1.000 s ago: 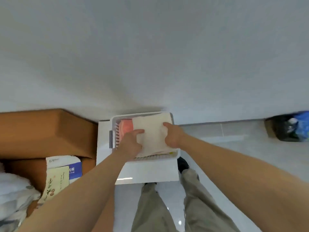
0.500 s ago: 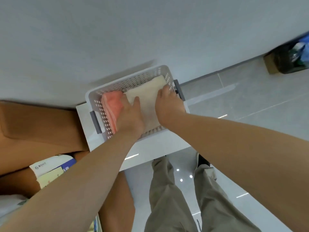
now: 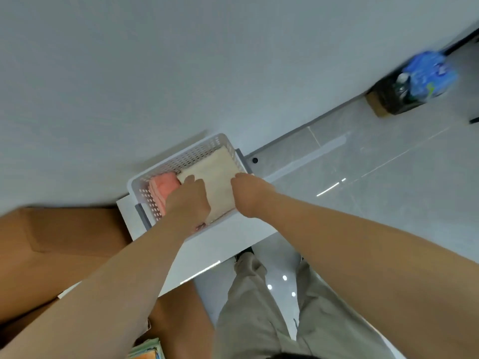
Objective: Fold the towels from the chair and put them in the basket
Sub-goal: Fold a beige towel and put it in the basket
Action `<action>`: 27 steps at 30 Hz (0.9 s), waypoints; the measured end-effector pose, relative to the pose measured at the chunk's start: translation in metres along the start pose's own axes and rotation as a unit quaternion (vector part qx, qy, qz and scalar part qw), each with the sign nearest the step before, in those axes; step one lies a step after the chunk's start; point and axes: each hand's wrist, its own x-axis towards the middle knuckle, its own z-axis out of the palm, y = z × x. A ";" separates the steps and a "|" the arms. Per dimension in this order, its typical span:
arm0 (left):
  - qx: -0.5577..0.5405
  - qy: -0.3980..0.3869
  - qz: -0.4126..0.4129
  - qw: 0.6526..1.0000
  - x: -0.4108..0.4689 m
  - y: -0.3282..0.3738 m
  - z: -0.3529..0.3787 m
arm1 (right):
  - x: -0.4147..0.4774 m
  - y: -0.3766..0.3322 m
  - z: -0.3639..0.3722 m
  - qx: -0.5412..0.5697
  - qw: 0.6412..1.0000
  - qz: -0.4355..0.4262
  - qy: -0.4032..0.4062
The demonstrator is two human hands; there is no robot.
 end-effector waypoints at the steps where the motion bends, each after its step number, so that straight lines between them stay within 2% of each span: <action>1: -0.031 0.004 0.015 0.999 -0.012 0.008 -0.012 | -0.025 0.008 -0.008 0.032 0.999 0.008 0.015; 3: -0.072 0.009 0.052 0.996 -0.038 0.031 -0.042 | -0.067 0.029 -0.024 0.130 0.990 0.034 0.044; 5: -0.105 0.024 0.104 0.989 -0.065 0.066 -0.073 | -0.113 0.055 -0.044 0.260 0.959 0.066 0.092; 10: -0.222 0.049 0.190 0.955 -0.109 0.201 -0.141 | -0.215 0.156 -0.105 0.485 0.828 0.125 0.254; 15: -0.266 0.065 0.271 0.923 -0.136 0.364 -0.181 | -0.300 0.268 -0.153 0.569 0.727 0.105 0.370; 17: -0.294 0.059 0.282 0.911 -0.150 0.431 -0.190 | -0.333 0.319 -0.167 0.571 0.708 0.107 0.401; 22: -0.352 0.047 0.292 0.888 -0.174 0.580 -0.198 | -0.412 0.440 -0.190 0.571 0.686 0.116 0.435; 27: -0.356 0.026 0.295 0.886 -0.171 0.708 -0.202 | -0.455 0.553 -0.202 0.590 0.661 0.137 0.443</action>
